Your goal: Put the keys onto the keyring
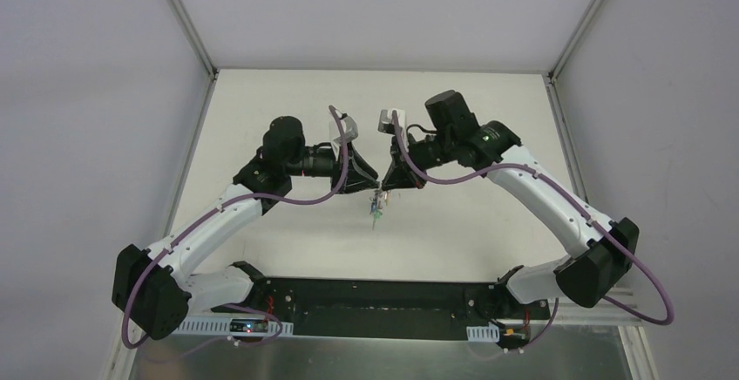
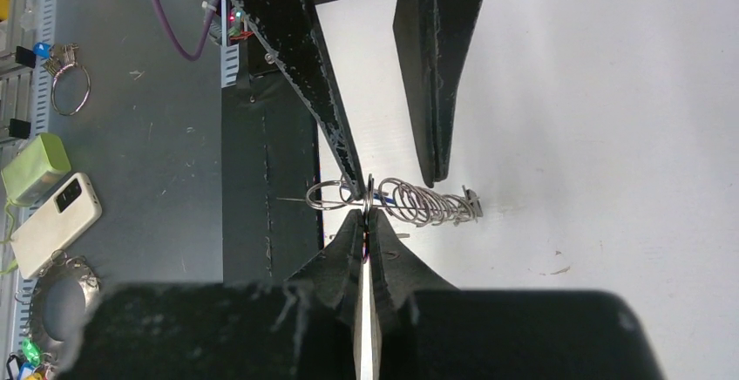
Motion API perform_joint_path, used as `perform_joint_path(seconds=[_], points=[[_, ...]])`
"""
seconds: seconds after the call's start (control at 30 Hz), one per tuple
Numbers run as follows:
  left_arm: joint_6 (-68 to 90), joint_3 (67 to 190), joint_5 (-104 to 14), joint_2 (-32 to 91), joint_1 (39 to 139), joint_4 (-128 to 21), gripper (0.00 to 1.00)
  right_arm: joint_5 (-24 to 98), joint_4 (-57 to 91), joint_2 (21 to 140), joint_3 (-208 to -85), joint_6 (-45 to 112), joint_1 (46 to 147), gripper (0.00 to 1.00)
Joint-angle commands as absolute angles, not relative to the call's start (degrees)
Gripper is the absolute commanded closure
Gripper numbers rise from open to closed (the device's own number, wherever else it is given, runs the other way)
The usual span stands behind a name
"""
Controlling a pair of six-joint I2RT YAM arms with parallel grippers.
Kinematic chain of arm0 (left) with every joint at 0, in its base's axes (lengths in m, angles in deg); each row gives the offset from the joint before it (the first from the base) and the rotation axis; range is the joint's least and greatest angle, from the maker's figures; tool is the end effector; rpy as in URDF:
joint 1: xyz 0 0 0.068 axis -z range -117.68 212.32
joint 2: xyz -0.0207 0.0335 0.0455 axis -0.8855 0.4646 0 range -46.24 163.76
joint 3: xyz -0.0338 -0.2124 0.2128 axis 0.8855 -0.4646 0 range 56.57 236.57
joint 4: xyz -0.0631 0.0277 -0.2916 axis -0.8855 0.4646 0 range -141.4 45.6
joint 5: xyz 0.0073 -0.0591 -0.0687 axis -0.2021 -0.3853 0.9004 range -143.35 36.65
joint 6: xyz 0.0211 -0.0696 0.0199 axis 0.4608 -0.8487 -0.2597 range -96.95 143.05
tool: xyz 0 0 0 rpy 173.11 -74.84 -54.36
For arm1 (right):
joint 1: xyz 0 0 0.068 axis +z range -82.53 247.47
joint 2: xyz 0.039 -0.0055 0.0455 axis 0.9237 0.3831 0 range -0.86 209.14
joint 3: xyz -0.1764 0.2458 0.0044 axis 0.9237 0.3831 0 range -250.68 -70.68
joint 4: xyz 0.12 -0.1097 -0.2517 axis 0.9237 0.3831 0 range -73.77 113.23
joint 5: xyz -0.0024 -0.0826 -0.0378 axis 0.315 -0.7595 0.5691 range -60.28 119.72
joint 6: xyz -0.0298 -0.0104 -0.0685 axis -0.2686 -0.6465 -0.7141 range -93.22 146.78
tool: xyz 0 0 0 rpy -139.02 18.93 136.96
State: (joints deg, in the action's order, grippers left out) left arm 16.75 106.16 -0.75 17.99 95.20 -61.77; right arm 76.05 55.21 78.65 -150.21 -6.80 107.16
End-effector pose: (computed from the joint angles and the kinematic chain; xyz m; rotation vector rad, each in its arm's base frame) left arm 0.2208 -0.2029 0.3564 1.0913 1.4000 -1.2534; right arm 0.2348 0.2548 0.3892 -1.6140 1.4443 0.9606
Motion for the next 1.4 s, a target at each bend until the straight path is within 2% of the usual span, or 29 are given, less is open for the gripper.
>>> perform_joint_path(seconds=[0.0, 0.43, 0.63, 1.1, 1.37], points=[[19.50, 107.90, 2.88, 17.22, 94.75, -62.83, 0.70, 75.88, 56.46, 79.16, -153.59, -8.21, 107.66, 1.00], [19.93, 107.78, 5.77, 17.74, 95.01, -62.16, 0.80, 77.37, 55.37, 80.09, -154.09, -6.67, 107.73, 1.00], [20.11, 107.90, 6.32, 18.18, 95.32, -61.68, 1.00, 77.18, 55.03, 79.88, -153.94, -6.31, 107.73, 1.00], [15.51, 107.02, 2.33, 16.91, 95.55, -63.64, 1.00, 77.75, 52.20, 78.73, -152.21, -3.81, 106.56, 1.00], [7.22, 106.45, 1.28, 16.77, 94.25, -71.00, 1.00, 81.99, 47.01, 75.95, -147.45, 0.77, 102.24, 0.77]])
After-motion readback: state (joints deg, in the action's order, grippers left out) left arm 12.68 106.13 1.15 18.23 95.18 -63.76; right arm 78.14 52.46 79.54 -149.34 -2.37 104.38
